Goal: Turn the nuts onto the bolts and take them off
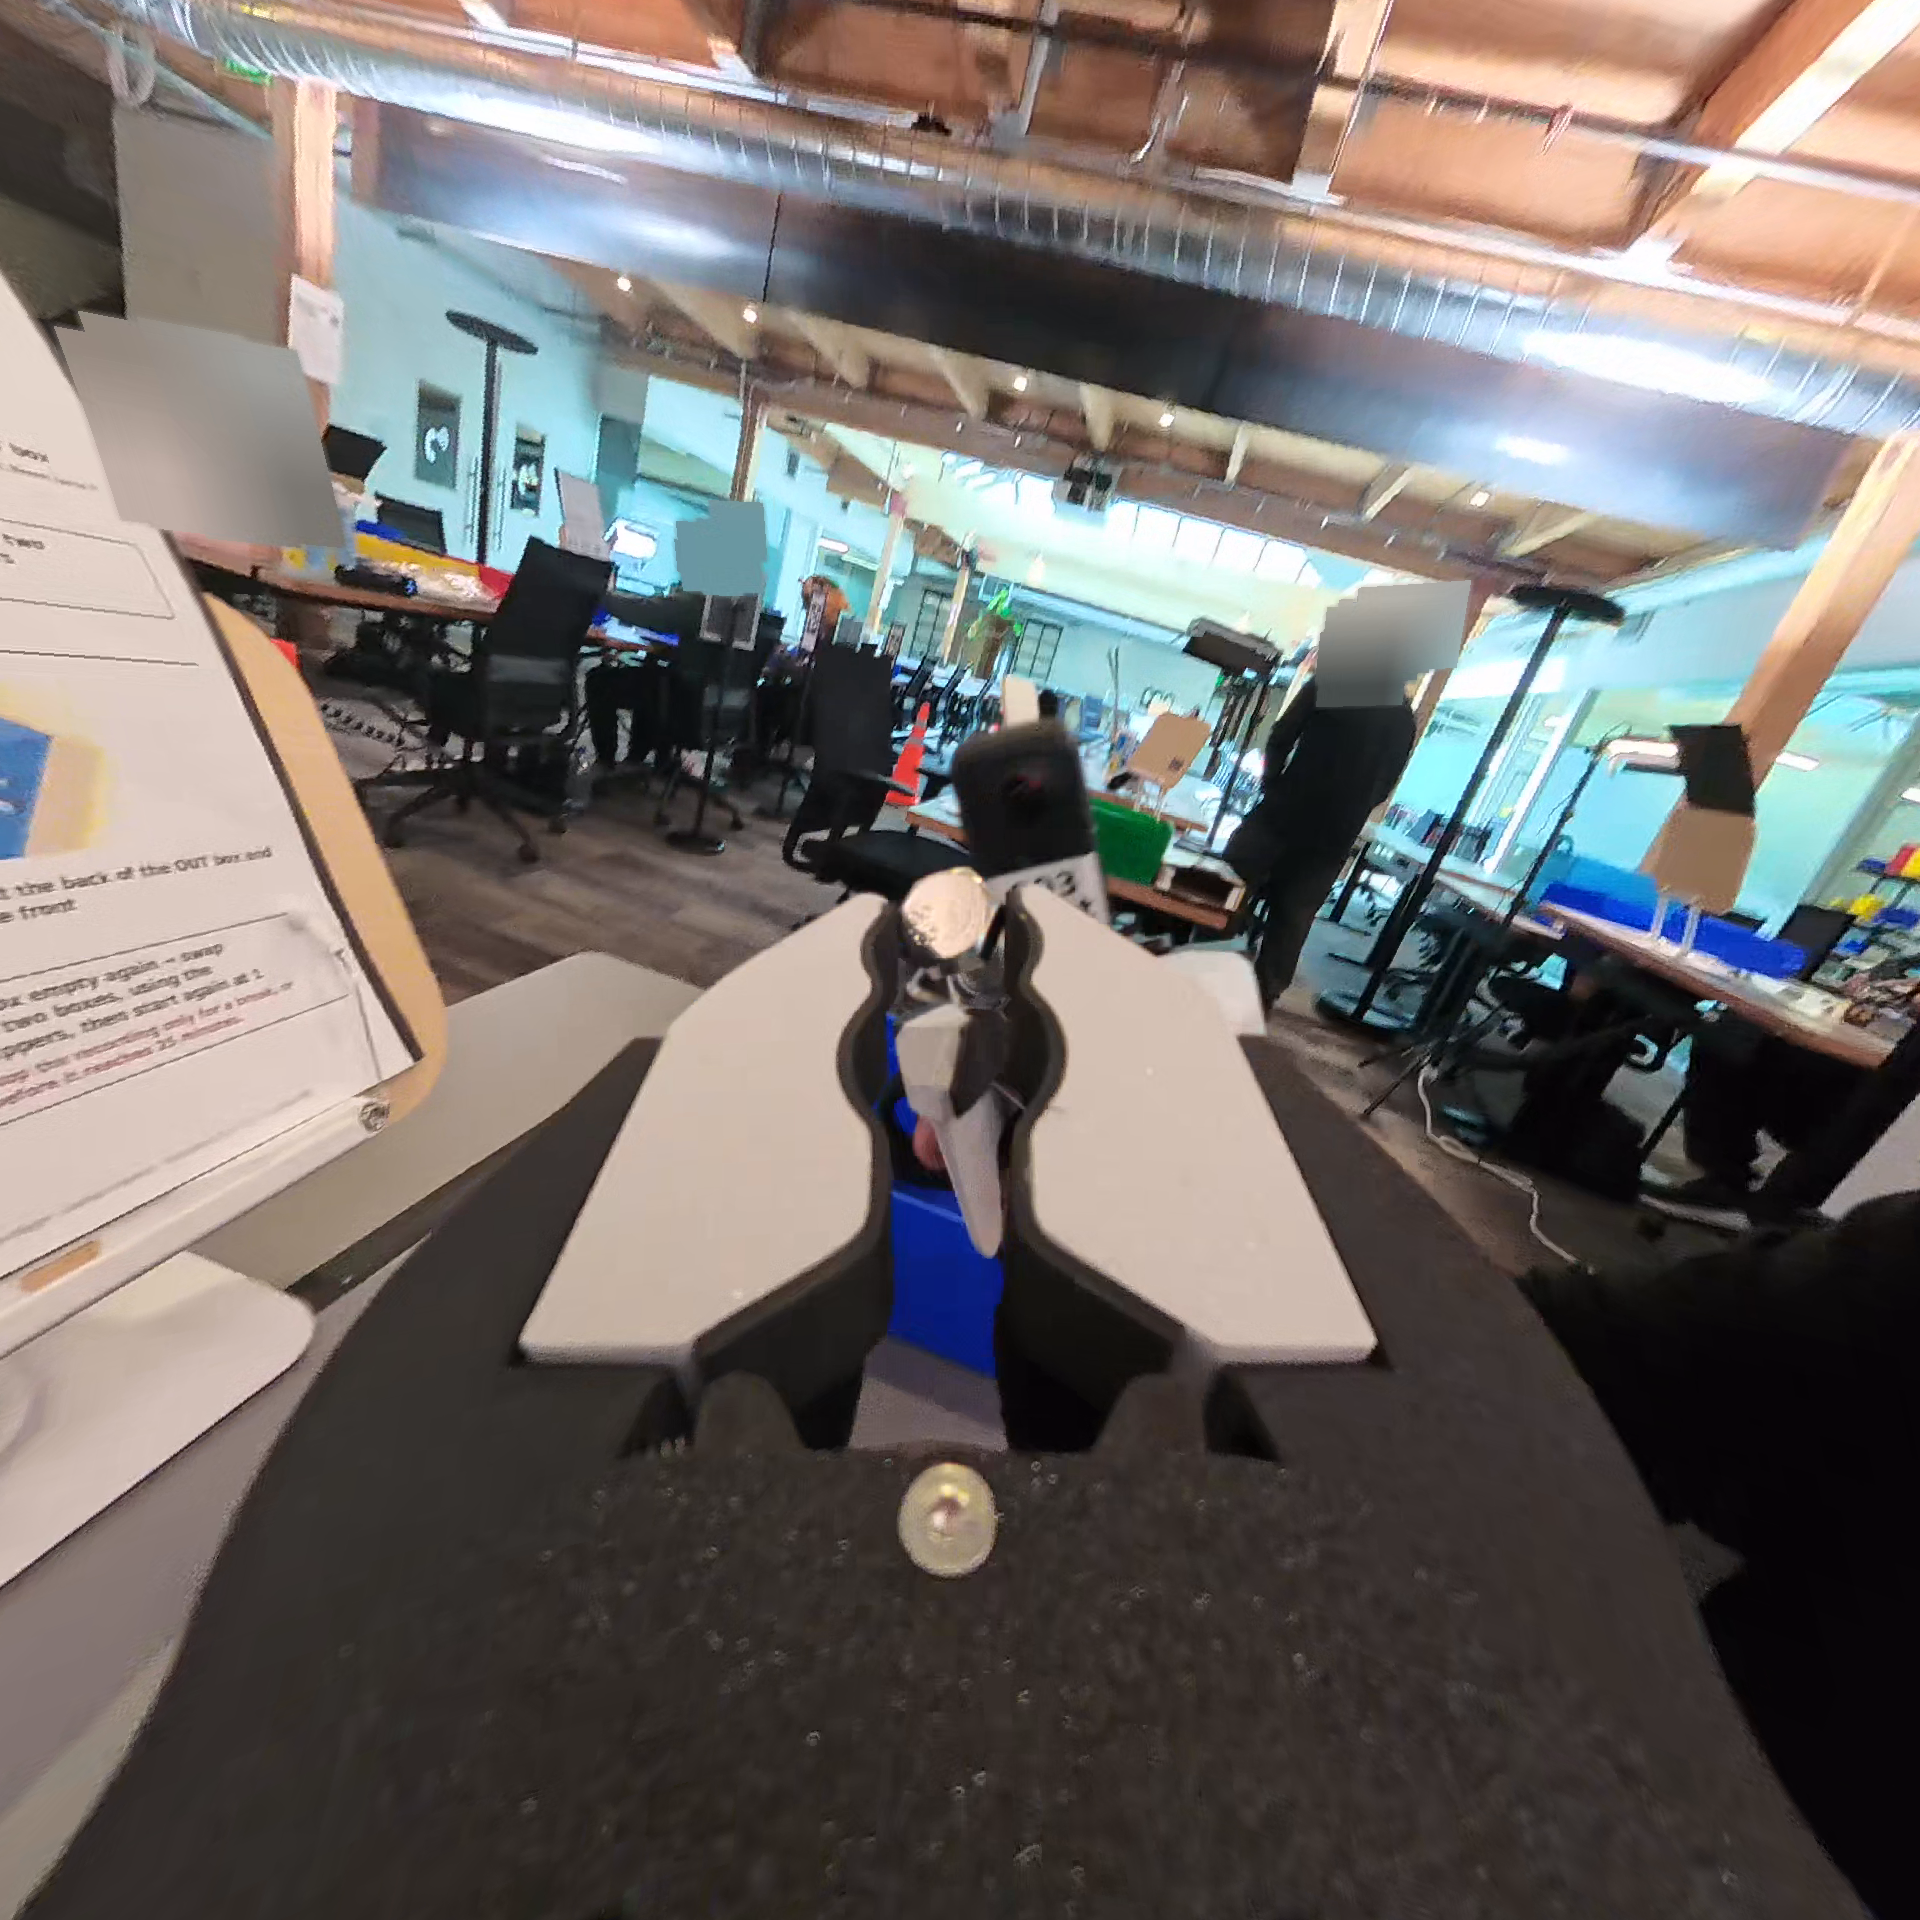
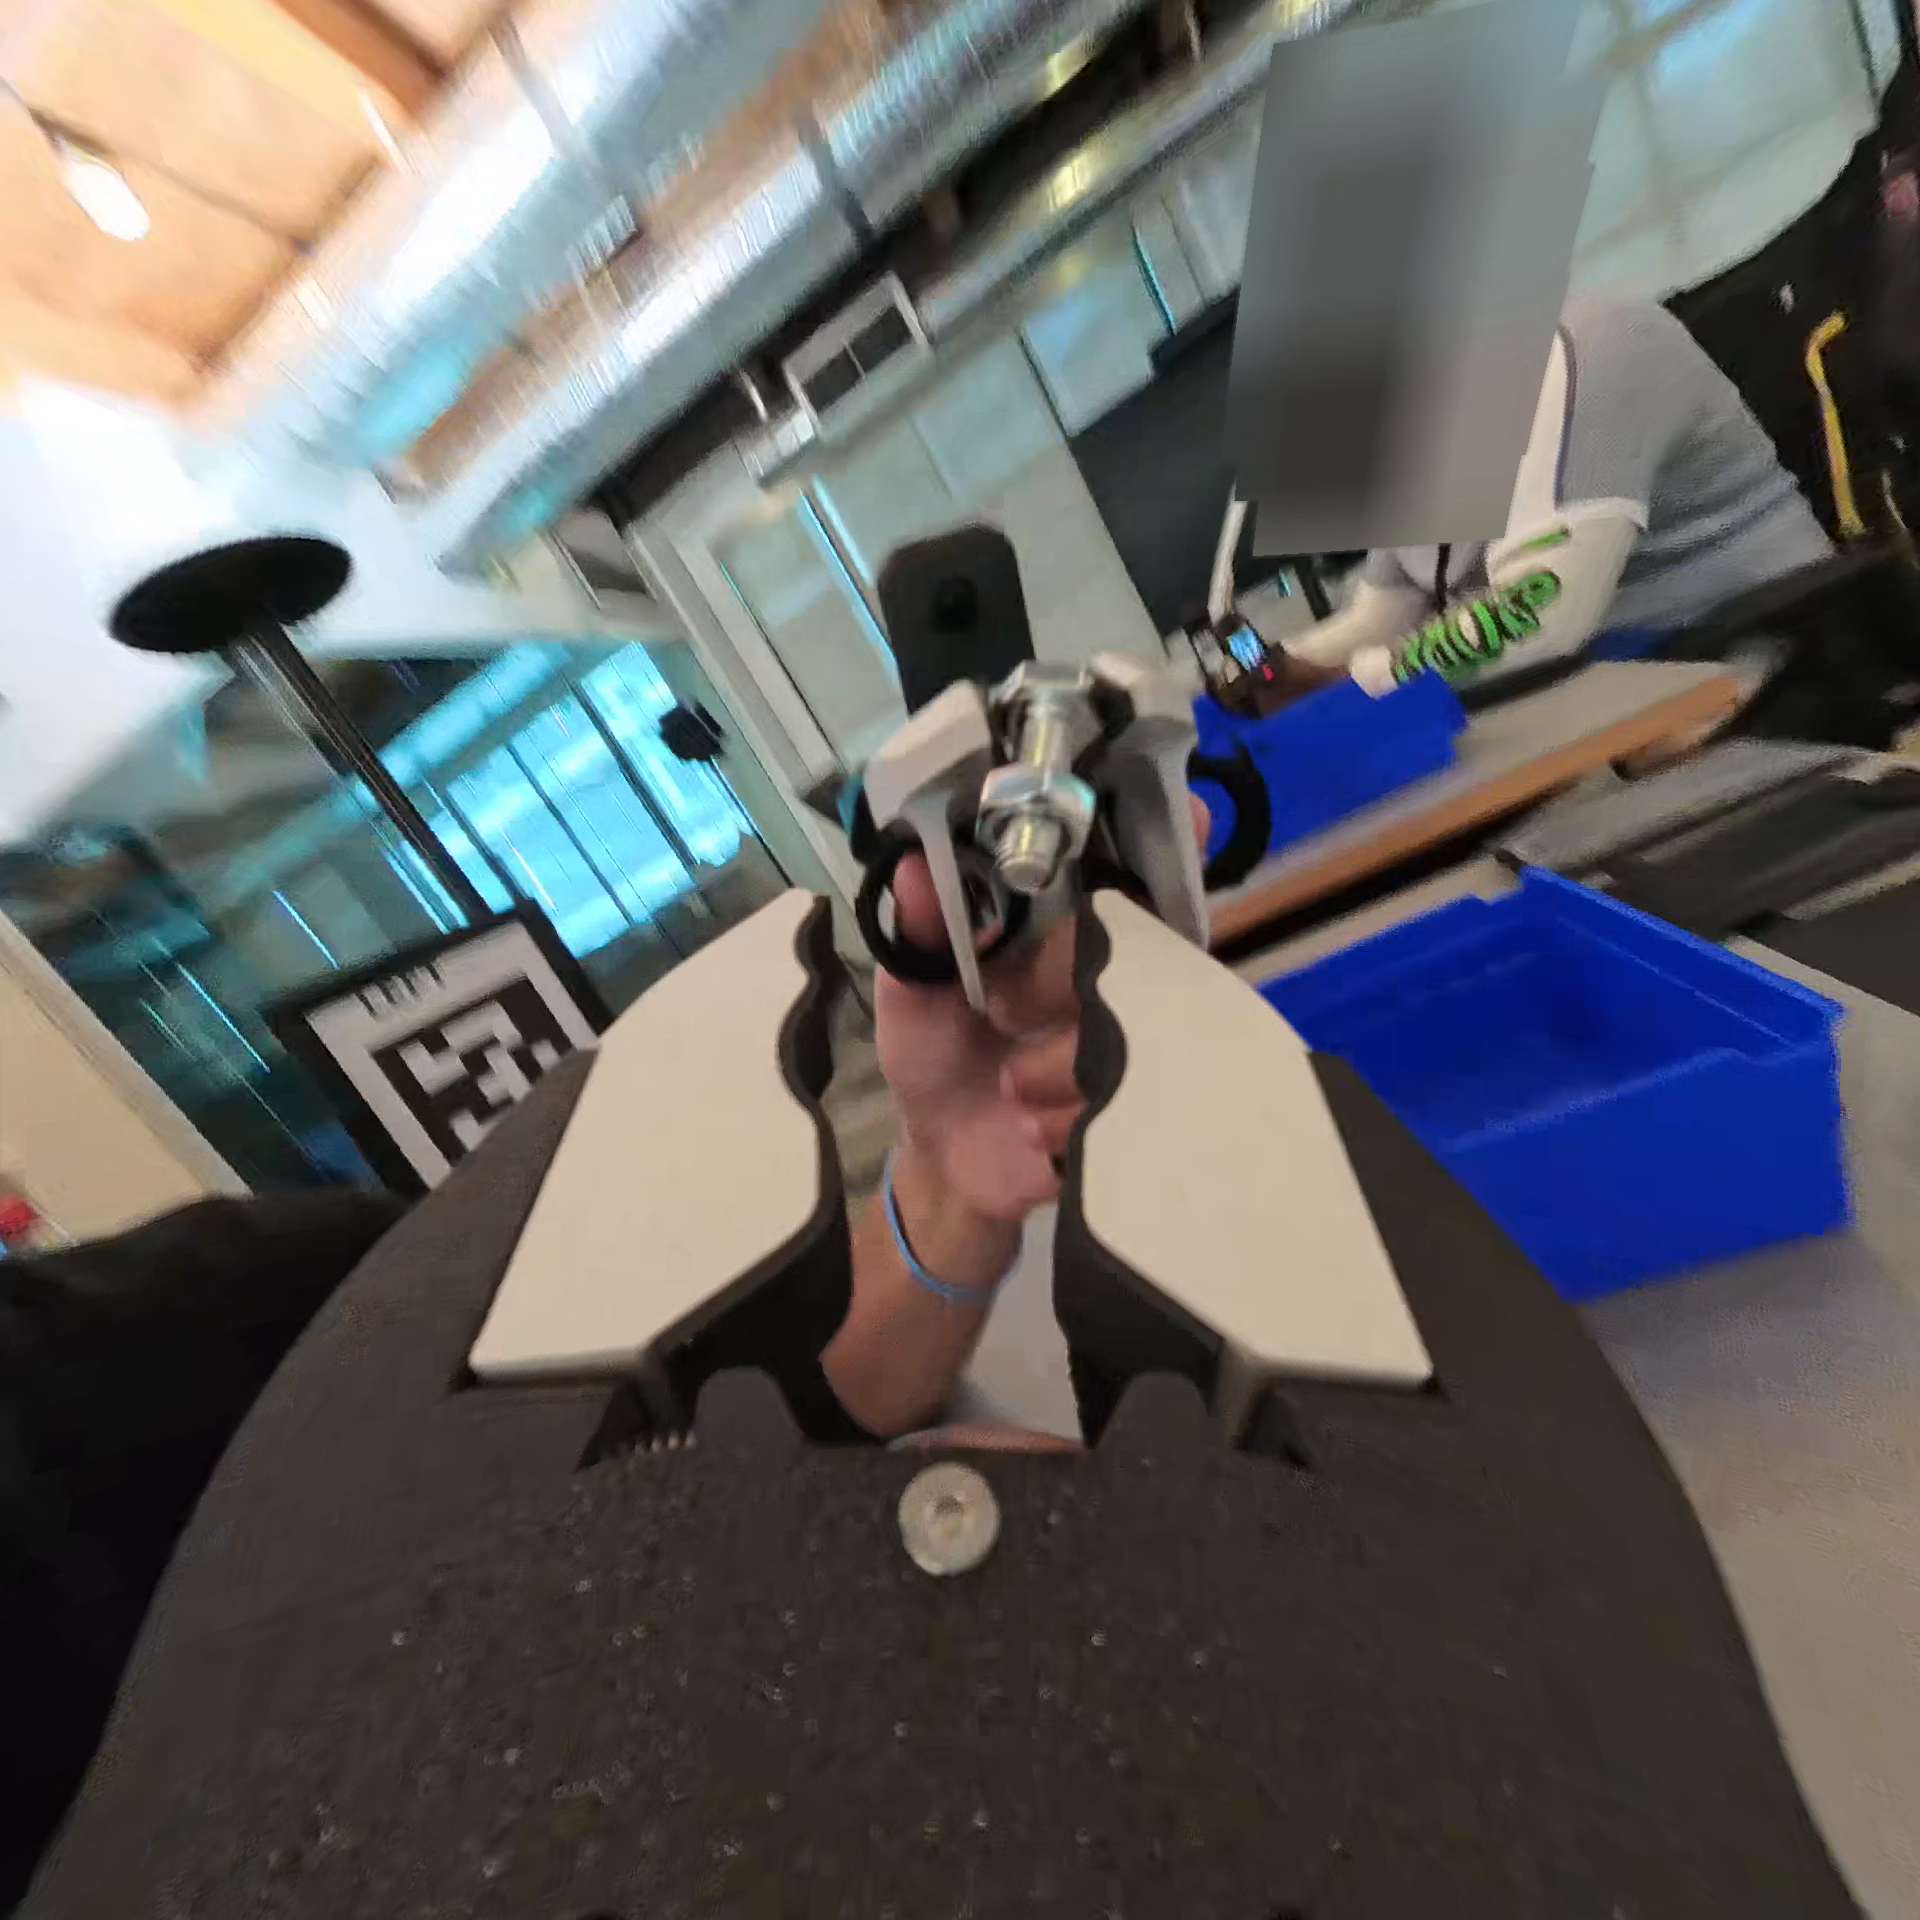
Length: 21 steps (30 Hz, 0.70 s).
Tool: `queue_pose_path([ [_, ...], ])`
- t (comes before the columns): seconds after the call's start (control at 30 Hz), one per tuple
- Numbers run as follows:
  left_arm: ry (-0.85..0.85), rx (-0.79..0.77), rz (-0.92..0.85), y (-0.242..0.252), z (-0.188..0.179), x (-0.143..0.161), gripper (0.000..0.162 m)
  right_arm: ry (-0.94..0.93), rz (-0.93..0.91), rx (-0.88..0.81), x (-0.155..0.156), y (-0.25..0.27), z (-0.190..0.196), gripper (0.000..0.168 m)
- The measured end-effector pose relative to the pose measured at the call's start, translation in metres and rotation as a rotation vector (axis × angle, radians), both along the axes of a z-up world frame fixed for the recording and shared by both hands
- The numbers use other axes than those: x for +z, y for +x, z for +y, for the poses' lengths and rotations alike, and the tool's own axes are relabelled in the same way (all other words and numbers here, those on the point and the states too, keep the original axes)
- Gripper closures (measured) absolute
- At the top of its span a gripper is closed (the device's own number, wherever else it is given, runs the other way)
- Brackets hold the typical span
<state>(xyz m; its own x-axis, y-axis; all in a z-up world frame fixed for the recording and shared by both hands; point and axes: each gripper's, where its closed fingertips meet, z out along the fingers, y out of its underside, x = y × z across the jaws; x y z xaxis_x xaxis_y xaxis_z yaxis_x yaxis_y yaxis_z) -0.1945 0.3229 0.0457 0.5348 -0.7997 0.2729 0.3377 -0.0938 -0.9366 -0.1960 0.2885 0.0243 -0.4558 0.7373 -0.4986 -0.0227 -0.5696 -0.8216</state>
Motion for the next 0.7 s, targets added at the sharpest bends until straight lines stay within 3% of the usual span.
queue_pose_path([
  [0.17,-0.024,-0.068,0.001,0.004,0.004,-0.012,0.144,-0.021,0.069,-0.076,-0.001,0.000,0.024,0.150],
  [0.3,-0.030,-0.159,0.053,0.011,-0.003,-0.018,0.143,0.131,0.017,-0.115,-0.001,0.010,0.024,0.151],
  [0.5,-0.012,-0.267,0.105,0.028,-0.021,-0.017,0.139,0.612,-0.125,-0.235,-0.002,0.025,0.007,0.151],
  [0.7,-0.010,-0.367,0.164,0.034,-0.036,-0.022,0.134,0.655,-0.119,-0.193,0.003,0.032,-0.006,0.151],
])
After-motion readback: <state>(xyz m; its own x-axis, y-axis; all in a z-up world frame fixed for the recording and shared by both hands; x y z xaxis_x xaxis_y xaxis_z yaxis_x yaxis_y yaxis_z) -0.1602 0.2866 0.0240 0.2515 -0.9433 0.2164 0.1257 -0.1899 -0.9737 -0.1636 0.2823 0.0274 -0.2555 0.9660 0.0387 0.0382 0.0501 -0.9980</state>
